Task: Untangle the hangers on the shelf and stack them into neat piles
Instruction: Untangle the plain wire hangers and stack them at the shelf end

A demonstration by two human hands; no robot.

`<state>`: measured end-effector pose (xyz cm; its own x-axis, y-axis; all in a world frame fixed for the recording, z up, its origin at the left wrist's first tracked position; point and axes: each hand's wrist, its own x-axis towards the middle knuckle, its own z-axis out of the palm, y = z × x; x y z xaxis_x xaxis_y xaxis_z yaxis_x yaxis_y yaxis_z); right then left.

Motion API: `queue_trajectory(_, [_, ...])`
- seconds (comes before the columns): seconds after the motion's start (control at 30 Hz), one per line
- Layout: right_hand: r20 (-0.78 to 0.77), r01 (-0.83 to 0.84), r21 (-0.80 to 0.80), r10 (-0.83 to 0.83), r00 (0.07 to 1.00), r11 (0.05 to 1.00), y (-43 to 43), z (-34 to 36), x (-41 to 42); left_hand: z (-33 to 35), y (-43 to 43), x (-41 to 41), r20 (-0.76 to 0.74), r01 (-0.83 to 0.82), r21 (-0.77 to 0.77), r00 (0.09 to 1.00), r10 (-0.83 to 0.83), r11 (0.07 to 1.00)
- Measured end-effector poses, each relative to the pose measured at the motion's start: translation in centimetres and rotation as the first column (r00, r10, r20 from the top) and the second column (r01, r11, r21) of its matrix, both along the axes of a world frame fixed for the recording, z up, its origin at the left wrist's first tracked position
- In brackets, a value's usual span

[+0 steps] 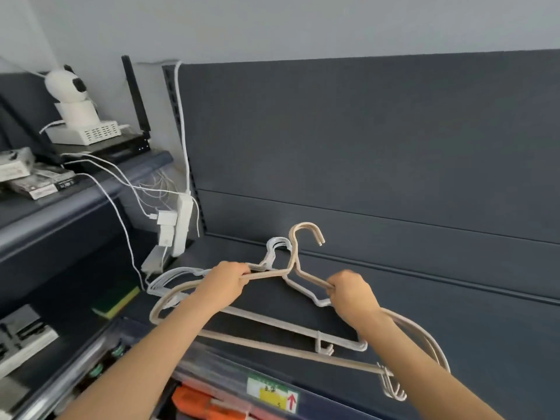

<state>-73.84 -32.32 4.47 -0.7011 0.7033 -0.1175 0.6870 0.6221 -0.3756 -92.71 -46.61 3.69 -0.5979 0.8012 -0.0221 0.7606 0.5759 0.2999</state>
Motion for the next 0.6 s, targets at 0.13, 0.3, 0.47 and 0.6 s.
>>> queue_trajectory(0.13, [0.048,0.002,0.019,-0.003,0.999,1.0,-2.0,-1.4,-3.9,-1.9,-1.5,-4.2,0.042,0.021,-0.045,0.999,-0.019,0.999])
queue_trajectory(0.3, [0.093,0.033,0.04,-0.037,0.995,0.999,-3.3,-3.0,-6.4,-3.1,-1.8,-7.6,0.104,0.075,-0.146,0.993,-0.06,0.987])
queue_trajectory(0.47, [0.118,0.106,-0.039,-0.1,0.988,0.994,-3.7,-4.1,-8.1,-2.9,-1.0,-10.1,0.179,0.142,-0.288,0.979,-0.092,0.947])
queue_trajectory(0.6, [0.122,0.124,-0.035,-0.119,0.985,0.992,-2.8,-4.7,-8.5,-3.3,0.4,-10.4,0.151,0.166,-0.349,0.981,-0.119,0.922])
